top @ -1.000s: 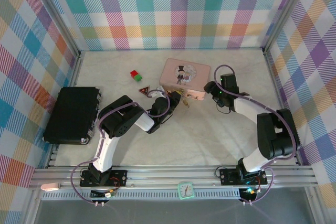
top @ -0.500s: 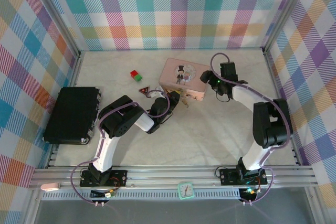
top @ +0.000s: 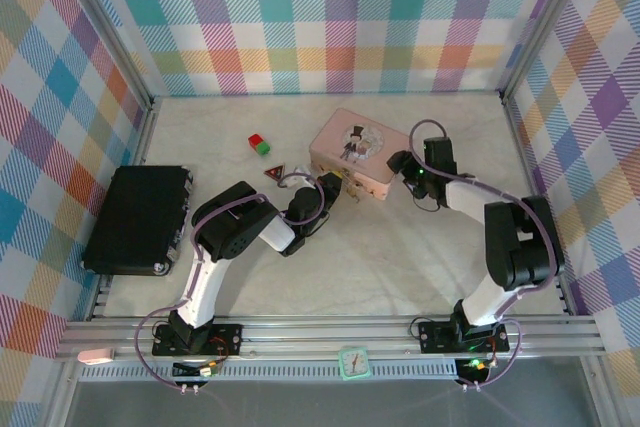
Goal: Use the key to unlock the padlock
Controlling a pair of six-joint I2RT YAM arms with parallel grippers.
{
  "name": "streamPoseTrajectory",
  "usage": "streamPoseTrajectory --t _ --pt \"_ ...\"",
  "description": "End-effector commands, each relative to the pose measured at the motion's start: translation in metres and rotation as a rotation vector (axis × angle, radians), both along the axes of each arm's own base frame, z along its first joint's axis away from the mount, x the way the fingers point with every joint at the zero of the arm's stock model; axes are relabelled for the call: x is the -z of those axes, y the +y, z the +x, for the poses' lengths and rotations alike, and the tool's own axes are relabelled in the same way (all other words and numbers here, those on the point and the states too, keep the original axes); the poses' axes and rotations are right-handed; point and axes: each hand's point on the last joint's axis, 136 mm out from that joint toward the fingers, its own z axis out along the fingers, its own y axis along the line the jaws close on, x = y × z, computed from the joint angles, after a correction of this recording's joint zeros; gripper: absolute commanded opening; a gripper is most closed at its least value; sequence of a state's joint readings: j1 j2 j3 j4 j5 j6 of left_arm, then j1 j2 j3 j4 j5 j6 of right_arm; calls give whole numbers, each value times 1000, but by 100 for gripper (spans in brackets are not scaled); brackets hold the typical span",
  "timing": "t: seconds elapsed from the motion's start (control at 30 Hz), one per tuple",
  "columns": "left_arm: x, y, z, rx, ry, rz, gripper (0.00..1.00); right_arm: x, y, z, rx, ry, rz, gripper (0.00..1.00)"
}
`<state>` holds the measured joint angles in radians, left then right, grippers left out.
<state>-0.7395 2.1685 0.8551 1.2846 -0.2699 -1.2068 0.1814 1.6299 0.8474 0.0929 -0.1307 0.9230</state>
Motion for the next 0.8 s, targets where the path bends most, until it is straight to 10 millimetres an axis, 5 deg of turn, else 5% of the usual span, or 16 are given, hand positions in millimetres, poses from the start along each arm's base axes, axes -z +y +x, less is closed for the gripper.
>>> streamPoseTrajectory --t 0.0,0.43,0.77 --pt "-20 16 16 -118 -75 -24 0 45 -35 -34 174 170 -36 71" --pt "-31 27 18 -127 -90 -32 0 26 -40 -24 168 131 -79 72" --pt "-34 34 -20 93 -7 20 0 -52 -22 -11 -102 -78 -187 93"
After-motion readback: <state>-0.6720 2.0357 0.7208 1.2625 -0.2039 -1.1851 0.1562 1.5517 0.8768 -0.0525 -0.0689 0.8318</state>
